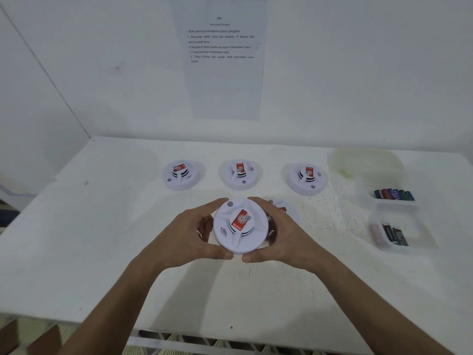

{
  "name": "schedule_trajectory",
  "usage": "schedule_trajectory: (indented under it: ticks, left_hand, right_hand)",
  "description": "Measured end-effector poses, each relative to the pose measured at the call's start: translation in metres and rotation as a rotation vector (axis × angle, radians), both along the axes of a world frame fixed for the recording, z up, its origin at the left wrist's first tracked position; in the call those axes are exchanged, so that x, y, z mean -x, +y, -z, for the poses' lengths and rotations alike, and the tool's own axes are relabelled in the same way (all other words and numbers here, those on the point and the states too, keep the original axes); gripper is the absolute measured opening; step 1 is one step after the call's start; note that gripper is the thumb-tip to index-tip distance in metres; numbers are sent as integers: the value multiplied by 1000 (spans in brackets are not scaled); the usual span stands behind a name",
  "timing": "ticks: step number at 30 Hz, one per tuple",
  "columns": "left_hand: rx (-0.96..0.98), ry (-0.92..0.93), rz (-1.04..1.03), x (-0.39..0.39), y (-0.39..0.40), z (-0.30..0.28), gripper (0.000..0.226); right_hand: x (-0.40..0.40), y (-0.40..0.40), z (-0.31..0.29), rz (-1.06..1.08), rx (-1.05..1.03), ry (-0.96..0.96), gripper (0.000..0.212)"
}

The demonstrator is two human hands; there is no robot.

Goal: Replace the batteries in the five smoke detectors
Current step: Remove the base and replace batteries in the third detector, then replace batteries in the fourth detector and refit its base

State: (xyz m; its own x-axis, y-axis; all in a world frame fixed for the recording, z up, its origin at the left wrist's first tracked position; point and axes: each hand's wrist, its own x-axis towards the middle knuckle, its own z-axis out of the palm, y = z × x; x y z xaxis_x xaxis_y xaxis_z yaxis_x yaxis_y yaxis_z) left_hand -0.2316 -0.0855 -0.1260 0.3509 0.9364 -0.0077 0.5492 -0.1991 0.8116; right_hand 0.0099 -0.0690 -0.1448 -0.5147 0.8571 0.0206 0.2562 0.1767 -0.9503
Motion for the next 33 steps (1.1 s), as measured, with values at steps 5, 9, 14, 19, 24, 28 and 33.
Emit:
schedule_trajectory:
  ticks: [5, 9, 14, 19, 24, 28, 33]
  left_hand:
    - [47, -7, -16, 18, 11, 8, 86]
    - [79, -12, -94, 37, 25, 17, 85]
    - [126, 27, -116, 52, 41, 31, 81]
    - [146, 58, -92, 57, 54, 37, 74]
    - [138, 75, -52, 61, 59, 45, 69]
    - [140, 73, -65, 61, 60, 47, 64]
    - [155, 81, -92, 60, 57, 47, 56]
  right_hand:
    - [23, 14, 10, 46, -60, -95, 100]
    - [46, 33, 18, 80, -31, -118, 96]
    - [71, 49, 31, 103, -14, -205, 90]
    - [83, 56, 37, 117, -58, -305, 89]
    - [86, 59, 38, 85, -62, -354, 87]
    - [86, 58, 39, 97, -74, -375, 84]
    - [85, 59, 41, 98, -39, -379, 87]
